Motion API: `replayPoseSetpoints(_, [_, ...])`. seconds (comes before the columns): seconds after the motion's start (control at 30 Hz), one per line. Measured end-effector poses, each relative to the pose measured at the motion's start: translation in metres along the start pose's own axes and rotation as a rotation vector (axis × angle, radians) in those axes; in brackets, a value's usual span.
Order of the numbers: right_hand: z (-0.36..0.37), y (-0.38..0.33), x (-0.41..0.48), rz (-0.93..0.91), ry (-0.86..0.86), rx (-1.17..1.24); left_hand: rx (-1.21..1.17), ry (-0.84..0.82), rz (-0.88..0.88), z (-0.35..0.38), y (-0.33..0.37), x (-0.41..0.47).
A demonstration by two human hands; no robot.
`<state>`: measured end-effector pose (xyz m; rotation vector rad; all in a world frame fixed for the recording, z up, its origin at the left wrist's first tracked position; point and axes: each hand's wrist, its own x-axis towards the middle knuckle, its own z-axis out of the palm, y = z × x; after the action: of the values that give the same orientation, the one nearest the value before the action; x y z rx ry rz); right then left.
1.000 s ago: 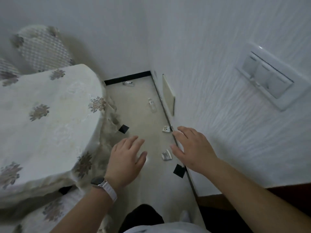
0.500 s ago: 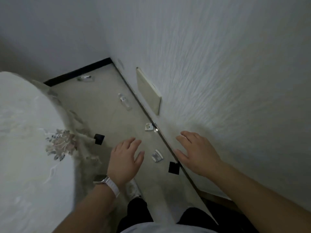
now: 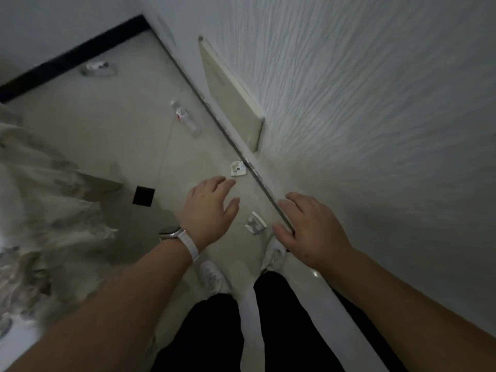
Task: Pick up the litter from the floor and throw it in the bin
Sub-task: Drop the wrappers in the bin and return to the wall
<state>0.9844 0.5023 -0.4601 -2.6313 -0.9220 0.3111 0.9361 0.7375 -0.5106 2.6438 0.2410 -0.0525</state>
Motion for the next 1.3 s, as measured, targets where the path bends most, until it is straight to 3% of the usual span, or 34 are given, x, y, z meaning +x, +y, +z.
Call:
replayPoseSetpoints(0.17, [0.119,0.08,0.049,-0.001,-0.023,0.066,-0.016,-0.086,-0.111,0.123,-0.045,0.044])
replayPoseSetpoints(0.27, [0.198,0.125,0.064,0.039,-0.078,0.076,-0.015,-0.121,-0.091,0.197,-0.071,0.065])
replayPoseSetpoints(0.43, [0.322,0.175,0.085,0.06,-0.175,0.117,0.011,-0.095,-0.026,0.302,-0.124,0.101])
replayPoseSetpoints(0.8, [0.549,0.266,0.101,0.123,-0.272,0.141,-0.042,-0.033,-0.1,0.483,-0.252,0.178])
replayPoseSetpoints(1.1, [0.604,0.293,0.099,0.185,-0.429,0.216,-0.017,-0.115,-0.352,0.533,-0.278,0.231])
replayPoseSetpoints(1.3, [0.607,0.283,0.1,0.122,-0.491,0.166,-0.08,-0.168,-0.359,0.536,-0.281,0.244])
